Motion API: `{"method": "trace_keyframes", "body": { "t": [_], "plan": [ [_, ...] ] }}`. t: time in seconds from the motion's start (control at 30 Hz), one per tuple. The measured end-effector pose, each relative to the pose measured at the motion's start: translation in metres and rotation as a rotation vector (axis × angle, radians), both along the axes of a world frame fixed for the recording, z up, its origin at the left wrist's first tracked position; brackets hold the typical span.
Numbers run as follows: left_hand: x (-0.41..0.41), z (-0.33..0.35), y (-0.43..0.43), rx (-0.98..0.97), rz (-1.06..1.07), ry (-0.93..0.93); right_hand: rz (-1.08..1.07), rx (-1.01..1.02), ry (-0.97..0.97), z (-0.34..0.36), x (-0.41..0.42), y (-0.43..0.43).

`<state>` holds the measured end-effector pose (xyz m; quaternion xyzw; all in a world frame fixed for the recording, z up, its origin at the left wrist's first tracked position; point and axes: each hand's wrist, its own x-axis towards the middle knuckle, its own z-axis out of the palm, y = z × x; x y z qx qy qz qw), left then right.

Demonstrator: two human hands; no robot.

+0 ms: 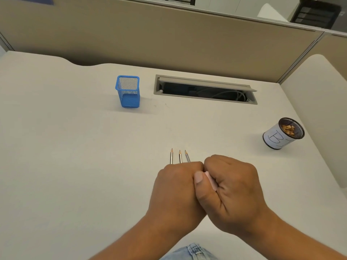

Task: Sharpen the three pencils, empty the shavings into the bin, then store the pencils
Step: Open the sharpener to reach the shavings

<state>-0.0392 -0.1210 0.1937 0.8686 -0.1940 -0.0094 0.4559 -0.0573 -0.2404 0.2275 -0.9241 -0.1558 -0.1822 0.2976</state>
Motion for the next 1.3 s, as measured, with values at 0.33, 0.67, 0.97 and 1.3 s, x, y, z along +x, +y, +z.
{"method": "trace_keyframes", "body": {
  "t": [0.33,0.67,0.97,1.3],
  "plan": [
    [0.006,-0.003,0.004,-0.077,0.075,0.075,-0.081,0.061,0.281,0.007,-0.005,-0.008],
    [0.008,-0.006,0.005,-0.072,0.085,0.008,-0.058,0.292,0.307,0.012,-0.01,-0.01],
    [0.01,-0.009,0.006,-0.049,0.087,-0.001,-0.072,0.427,0.407,0.012,-0.009,-0.014],
    [0.016,-0.012,0.012,-0.231,-0.004,0.057,-0.1,0.57,0.495,0.005,0.003,-0.046]
  ]
}}
